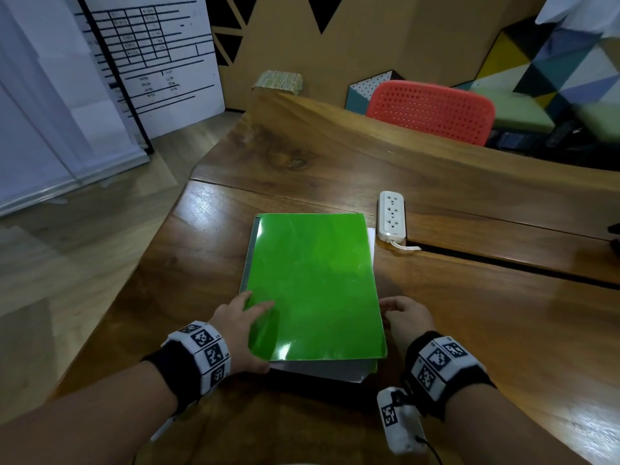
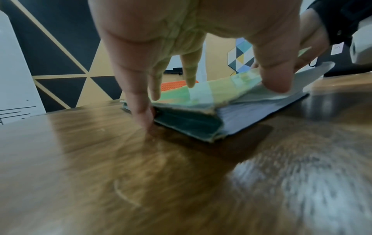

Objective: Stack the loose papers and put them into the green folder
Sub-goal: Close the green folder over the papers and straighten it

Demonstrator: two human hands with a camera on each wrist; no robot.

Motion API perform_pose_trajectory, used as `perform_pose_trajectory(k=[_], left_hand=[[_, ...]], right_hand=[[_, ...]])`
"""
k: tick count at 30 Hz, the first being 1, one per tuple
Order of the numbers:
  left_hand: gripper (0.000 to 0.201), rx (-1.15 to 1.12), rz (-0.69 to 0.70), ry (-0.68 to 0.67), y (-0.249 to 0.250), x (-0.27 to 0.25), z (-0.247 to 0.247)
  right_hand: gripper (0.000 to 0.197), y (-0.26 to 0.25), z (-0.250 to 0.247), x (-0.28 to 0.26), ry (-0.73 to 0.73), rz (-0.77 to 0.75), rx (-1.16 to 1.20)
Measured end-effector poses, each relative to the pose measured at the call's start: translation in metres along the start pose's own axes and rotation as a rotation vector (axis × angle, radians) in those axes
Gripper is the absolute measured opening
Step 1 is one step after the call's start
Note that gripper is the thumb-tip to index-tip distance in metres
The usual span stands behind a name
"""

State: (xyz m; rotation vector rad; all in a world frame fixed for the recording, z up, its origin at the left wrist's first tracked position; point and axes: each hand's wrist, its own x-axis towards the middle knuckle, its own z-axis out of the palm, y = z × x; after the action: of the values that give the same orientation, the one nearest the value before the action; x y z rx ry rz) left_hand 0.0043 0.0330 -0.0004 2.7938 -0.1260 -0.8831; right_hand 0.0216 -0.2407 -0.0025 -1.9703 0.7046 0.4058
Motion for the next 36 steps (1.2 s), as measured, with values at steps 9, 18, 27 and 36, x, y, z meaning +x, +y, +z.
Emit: perform_pose_trajectory(k=[9,18,27,36], left_hand=[[0.07,0.101,0.101,-0.07,0.0,-0.005,0.002],[0.066,0.07,0.127,-0.075,-0.002,-0.007,-0.001],[0.079,0.126,0.112,-0.08,0.002,-0.001,0.002],[0.083,0.166,0.078,-0.049,-0.001,0.022,-0.014]], right_hand=[[0.03,-0.002,0.001,0.006,-0.132,0.011,0.183],[0.055,-0.016,0.002,0.015,-0.122,0.002,0.086],[0.041,0.005,0.001,0.016,-0.041,0.029,-0.173],[0.03,0.004,0.012,0.011,-0.061,0.064,-0.246]])
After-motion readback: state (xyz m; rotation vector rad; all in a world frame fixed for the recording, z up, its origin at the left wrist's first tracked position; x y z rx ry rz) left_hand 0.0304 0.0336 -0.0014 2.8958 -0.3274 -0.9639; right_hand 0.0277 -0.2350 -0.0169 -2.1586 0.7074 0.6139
